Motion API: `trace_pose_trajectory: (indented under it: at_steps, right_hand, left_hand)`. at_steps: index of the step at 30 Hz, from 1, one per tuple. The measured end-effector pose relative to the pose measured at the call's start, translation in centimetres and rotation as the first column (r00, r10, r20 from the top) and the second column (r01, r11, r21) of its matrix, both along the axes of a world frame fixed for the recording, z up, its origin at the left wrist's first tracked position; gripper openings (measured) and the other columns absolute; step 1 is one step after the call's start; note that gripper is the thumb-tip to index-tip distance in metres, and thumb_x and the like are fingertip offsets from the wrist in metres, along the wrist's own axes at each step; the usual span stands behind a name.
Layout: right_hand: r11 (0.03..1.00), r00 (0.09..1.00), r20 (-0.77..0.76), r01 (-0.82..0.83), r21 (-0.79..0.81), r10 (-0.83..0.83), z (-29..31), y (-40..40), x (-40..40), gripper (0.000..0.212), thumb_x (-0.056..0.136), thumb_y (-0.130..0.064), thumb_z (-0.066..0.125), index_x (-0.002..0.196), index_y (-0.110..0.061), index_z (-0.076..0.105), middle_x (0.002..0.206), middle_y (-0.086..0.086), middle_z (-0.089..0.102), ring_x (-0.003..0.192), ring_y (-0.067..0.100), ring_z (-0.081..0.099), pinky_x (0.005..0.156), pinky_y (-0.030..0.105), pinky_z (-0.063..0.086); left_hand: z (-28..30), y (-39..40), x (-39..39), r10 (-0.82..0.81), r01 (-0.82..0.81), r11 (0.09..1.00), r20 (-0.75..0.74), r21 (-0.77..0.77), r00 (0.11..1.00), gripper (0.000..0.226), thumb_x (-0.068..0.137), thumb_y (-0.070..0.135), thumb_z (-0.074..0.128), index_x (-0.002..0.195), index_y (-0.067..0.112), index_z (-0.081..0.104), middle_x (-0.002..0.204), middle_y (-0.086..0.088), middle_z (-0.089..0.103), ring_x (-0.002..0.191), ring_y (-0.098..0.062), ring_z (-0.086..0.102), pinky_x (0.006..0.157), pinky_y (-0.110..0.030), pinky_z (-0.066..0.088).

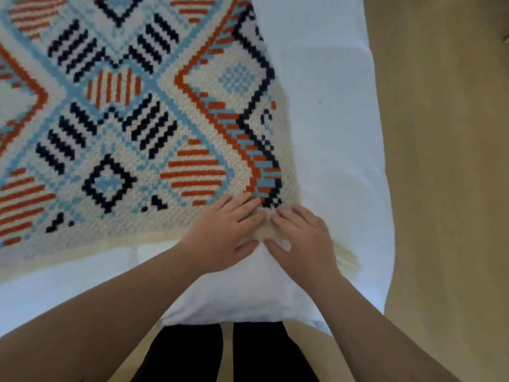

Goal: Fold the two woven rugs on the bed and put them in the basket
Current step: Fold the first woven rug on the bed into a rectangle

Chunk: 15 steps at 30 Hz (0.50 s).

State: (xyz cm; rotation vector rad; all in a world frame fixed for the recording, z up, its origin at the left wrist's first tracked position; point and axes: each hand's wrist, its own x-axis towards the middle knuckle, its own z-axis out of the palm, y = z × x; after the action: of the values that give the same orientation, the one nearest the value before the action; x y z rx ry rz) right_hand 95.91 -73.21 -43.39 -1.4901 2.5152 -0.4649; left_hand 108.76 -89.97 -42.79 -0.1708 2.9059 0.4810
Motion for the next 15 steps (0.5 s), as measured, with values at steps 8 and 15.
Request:
trace_pose_trajectory:
  at_steps: [8, 15]
  right_hand:
    - [0.992, 0.996, -0.069, -0.071, -0.104, 0.064, 0.4, 0.5, -3.1, 0.024, 0.086, -0.028, 0.059, 0.097, -0.018, 0.079, 0.102, -0.003, 0.077, 0.097, 0.027, 0.069, 0.084, 0.037, 0.051]
    - [0.957, 0.985, 0.035, -0.154, -0.245, 0.168, 2.0, -1.6, -8.0, 0.019, 0.088, -0.028, 0.060, 0.087, -0.017, 0.075, 0.077, -0.003, 0.071, 0.066, 0.021, 0.062, 0.058, 0.031, 0.048]
  left_hand:
    - [-0.7, 2.1, -2.6, 0.054, -0.043, 0.998, -0.242, 0.051, 0.969, 0.040, 0.095, 0.035, 0.047, 0.116, 0.014, 0.073, 0.117, -0.002, 0.073, 0.112, -0.025, 0.067, 0.097, -0.040, 0.052]
    - [2.0, 2.7, -5.7, 0.322, -0.301, 0.946, -0.292, 0.118, 0.901, 0.029, 0.092, 0.029, 0.053, 0.102, 0.015, 0.077, 0.097, 0.002, 0.077, 0.090, -0.017, 0.073, 0.077, -0.031, 0.055]
